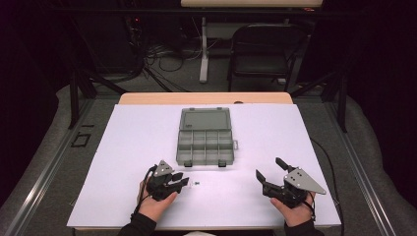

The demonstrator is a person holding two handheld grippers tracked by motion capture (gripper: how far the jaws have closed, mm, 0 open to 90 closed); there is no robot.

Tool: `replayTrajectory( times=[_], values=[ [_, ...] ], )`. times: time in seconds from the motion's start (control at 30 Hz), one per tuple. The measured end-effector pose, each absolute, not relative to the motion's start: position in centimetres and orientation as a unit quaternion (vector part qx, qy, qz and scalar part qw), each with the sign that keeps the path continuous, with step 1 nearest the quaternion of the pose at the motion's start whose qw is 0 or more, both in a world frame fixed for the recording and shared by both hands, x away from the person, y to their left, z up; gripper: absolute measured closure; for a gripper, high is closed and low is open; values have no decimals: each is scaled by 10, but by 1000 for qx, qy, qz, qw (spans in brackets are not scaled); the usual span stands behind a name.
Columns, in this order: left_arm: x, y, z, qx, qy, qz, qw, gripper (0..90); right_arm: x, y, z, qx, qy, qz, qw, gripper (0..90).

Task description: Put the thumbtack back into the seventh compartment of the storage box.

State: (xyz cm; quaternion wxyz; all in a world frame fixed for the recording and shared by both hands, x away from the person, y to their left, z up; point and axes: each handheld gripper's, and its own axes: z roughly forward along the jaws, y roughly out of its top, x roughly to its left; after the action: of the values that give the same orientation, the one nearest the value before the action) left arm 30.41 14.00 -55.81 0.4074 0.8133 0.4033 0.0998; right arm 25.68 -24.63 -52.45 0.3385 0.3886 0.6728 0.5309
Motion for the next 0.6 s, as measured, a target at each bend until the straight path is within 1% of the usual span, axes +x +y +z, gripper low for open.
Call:
replayTrajectory(
  times=[0.4, 0.6],
  values=[
    [307, 137, -562, 812, 418, 95, 396, 722, 257, -246, -525, 388, 674, 530, 338, 201],
    [306, 136, -564, 816, 417, 93, 389, 726, 257, -246, -525, 387, 675, 530, 337, 201]
  ],
)
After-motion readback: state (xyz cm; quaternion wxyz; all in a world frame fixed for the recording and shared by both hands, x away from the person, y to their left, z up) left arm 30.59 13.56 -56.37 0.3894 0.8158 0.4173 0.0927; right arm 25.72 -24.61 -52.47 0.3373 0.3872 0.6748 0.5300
